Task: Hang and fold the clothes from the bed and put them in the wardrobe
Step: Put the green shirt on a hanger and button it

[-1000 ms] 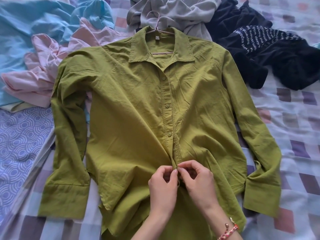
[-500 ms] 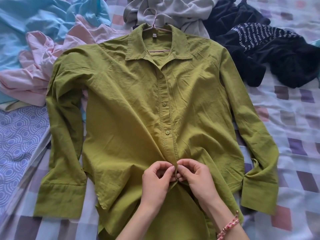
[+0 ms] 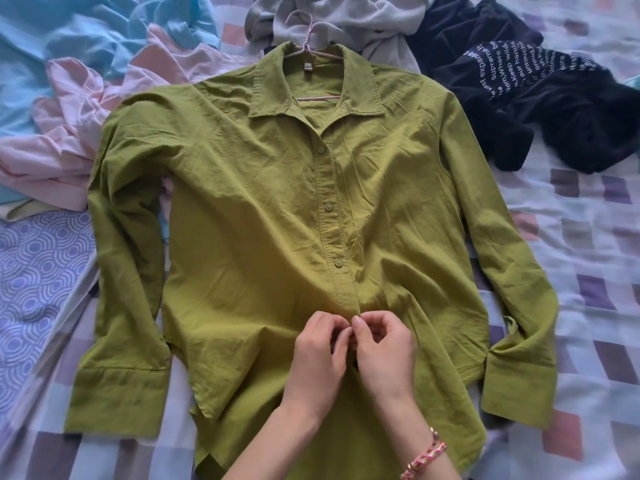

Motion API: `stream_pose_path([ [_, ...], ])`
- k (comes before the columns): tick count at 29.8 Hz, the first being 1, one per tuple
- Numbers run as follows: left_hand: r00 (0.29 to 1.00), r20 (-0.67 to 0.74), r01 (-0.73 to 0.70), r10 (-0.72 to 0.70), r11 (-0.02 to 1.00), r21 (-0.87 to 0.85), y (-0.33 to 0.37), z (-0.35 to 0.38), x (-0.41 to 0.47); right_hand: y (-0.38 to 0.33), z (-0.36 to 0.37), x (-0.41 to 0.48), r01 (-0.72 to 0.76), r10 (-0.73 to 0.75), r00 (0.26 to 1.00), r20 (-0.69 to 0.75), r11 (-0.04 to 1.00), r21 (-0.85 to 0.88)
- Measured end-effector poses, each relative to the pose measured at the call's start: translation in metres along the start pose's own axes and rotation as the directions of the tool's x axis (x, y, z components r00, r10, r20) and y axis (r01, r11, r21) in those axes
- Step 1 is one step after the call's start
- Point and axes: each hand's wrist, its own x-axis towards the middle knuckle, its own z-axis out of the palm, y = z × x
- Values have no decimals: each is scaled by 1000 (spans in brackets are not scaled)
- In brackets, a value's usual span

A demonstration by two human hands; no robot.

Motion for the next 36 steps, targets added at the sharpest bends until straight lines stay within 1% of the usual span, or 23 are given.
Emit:
stream_pose_path([
  [9,999,-2,47,-47,999,-17,0,-3,9,4,8,0,1,-1,1000,-20,1000,20],
  [11,993,10,117,-117,992,-41,1,-3,10,2,6,1,54,-54,999,-2,998,-19],
  [12,976,42,216,-213,973,-84,2,-5,12,2,5,1,117,-116,993,20,992,-55],
  [13,928,126,369,-351,914,-171,4,-7,15,1,3,2,195,-191,980,54,976,-96],
  [14,832,271,550,-484,785,-285,6,-11,20,2,1,2,271,-260,961,92,952,-139],
  [15,709,426,703,-561,614,-360,8,-15,23,4,-2,3,331,-313,942,125,927,-175],
  [16,628,515,777,-584,501,-380,9,-19,26,7,-6,4,366,-341,929,146,909,-201],
  [17,617,514,786,-596,502,-361,8,-20,25,9,-11,6,369,-343,928,149,905,-214],
  [18,668,437,741,-602,592,-317,6,-20,22,12,-17,7,341,-319,939,132,915,-216],
  [19,749,325,656,-578,717,-236,4,-20,16,14,-25,8,296,-279,954,109,932,-207],
  [20,822,234,551,-519,828,-104,1,-20,7,16,-33,8,254,-237,966,104,948,-194],
  [21,872,194,442,-449,893,81,-1,-20,-3,18,-40,7,229,-205,970,134,954,-196],
  [22,908,189,316,-374,907,278,-2,-19,-14,21,-47,4,223,-182,964,195,950,-217],
  [23,924,221,194,-311,882,430,-5,-16,-26,24,-51,1,234,-162,947,276,939,-251],
  [24,941,238,93,-243,857,507,-9,-13,-37,27,-54,-3,257,-141,920,364,921,-292],
  [26,970,208,-11,-128,828,561,-14,-10,-49,36,-57,-10,328,-107,868,485,857,-398],
  [27,978,180,-15,-103,829,559,-16,-9,-53,41,-58,-13,360,-115,863,492,822,-440],
  [28,988,136,-16,-74,824,567,-17,-10,-56,46,-60,-14,380,-146,871,469,805,-456],
  [30,998,58,-15,-24,804,594,-18,-15,-61,52,-63,-20,371,-208,900,383,827,-422],
  [31,999,28,3,-25,800,600,-16,-18,-63,53,-63,-22,361,-228,910,345,847,-390],
  [33,998,47,11,-48,810,587,-14,-21,-67,58,-60,-26,355,-236,914,331,860,-367],
  [34,996,68,4,-53,816,578,-16,-20,-70,61,-58,-26,362,-232,908,350,855,-372],
  [36,981,136,48,-138,853,520,-10,-21,-73,64,-54,-24,385,-218,886,410,839,-385],
])
